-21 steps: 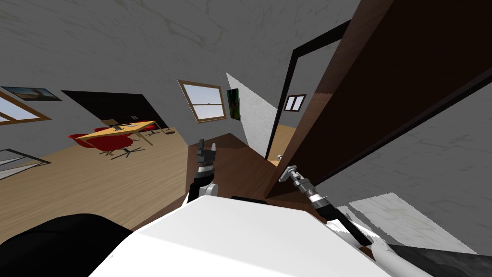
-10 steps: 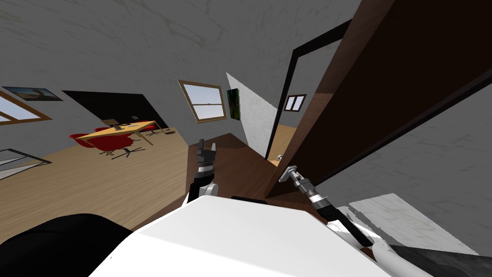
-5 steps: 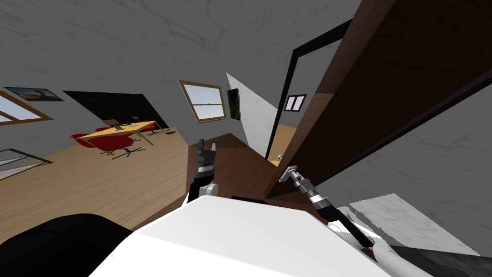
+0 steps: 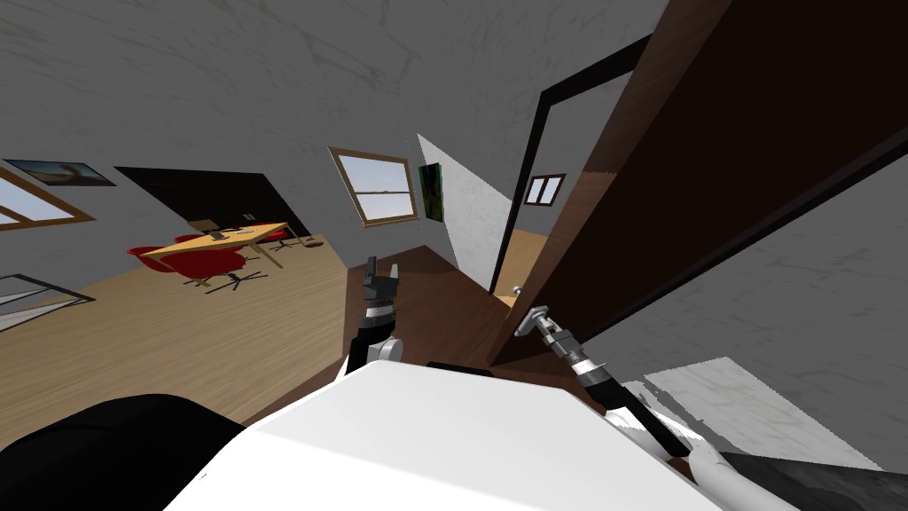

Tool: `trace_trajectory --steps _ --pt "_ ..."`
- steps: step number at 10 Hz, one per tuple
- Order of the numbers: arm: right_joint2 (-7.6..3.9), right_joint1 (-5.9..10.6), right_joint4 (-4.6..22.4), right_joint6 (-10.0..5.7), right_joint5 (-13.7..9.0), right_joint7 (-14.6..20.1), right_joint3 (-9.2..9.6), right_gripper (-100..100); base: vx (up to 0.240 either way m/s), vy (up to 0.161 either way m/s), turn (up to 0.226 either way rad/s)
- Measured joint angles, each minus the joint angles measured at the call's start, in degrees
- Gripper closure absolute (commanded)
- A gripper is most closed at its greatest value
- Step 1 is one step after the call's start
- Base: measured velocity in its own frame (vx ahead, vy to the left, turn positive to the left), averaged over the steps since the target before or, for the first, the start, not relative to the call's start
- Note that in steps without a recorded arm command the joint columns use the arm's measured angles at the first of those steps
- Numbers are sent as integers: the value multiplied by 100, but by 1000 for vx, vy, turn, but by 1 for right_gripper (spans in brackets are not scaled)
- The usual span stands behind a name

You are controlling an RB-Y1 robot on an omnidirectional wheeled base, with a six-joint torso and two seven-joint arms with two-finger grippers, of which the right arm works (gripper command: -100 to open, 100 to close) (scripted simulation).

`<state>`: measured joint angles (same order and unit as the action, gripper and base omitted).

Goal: Pull the door open

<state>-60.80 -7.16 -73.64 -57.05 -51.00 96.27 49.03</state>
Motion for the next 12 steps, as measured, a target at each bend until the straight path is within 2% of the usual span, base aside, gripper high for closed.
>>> trace_trajectory --steps 2,9,12 --pt "-10 -6 21 -43 11 25 24 100 -3 -1 21" --pt "-18 -11 24 -46 10 28 25 100 0 1 4" --pt "-35 -12 56 -106 40 75 63 100 -4 -7 9"
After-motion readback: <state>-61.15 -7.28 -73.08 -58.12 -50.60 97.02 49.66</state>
